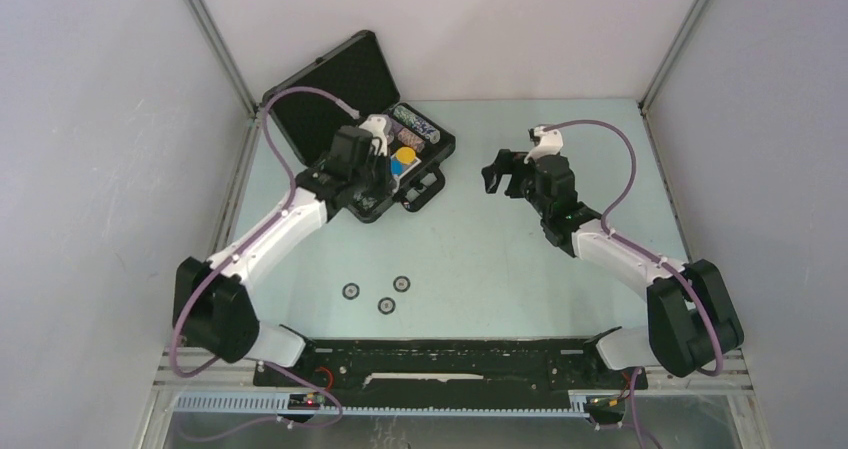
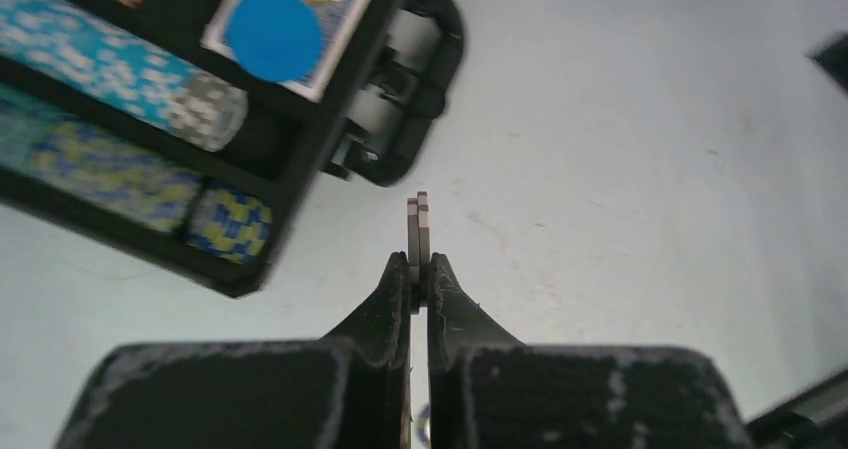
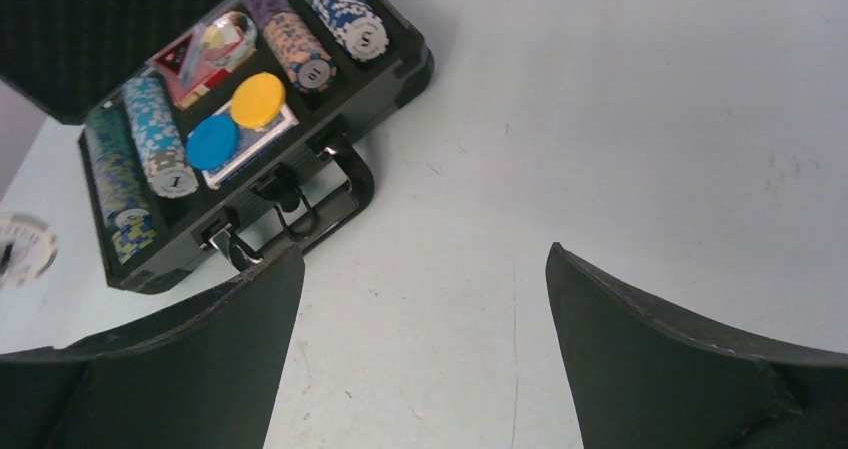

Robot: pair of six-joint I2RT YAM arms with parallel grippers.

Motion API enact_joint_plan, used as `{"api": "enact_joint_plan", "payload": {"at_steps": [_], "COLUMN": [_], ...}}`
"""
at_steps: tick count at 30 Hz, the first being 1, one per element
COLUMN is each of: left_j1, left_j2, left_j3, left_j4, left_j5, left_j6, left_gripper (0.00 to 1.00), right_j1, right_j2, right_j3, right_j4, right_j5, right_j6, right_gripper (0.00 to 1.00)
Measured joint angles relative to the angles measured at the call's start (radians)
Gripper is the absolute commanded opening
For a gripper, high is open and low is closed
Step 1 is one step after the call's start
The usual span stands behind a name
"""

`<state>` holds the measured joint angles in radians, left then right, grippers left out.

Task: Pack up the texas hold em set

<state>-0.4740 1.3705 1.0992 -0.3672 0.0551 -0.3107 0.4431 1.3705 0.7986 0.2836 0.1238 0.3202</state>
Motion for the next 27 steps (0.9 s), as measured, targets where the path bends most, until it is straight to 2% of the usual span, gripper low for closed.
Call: {"api": "enact_joint_plan", "payload": {"at_steps": [7, 12, 17, 27], "left_j1": [0.016, 0.013, 0.014, 0.013], "left_j2": [0.187, 0.332, 0.454, 0.526], "left_j3": [0.239, 0.355, 0.422, 0.495], "left_j4": [-0.185, -0.286, -0.361, -0.392], "left_j5": [-0.134, -0.244, -0.343, -0.367], "left_j6": [0.166, 0.282, 0.35, 0.376], "left_gripper": [0.0, 0.0, 0.0, 0.0], "right_j1": [-0.073, -0.088, -0.09, -0.09], "right_j2": [0.004, 0.003, 0.003, 0.003], "right_j3": [-0.021, -0.037, -0.068, -0.068], "right_j4": [0.149, 0.197, 0.217, 0.256], "right_j5": [-0.175, -0.232, -0.287, -0.37], "right_j6": [-0.035, -0.05, -0.06, -0.069], "right_gripper": [1.0, 1.0, 1.0, 1.0]}}
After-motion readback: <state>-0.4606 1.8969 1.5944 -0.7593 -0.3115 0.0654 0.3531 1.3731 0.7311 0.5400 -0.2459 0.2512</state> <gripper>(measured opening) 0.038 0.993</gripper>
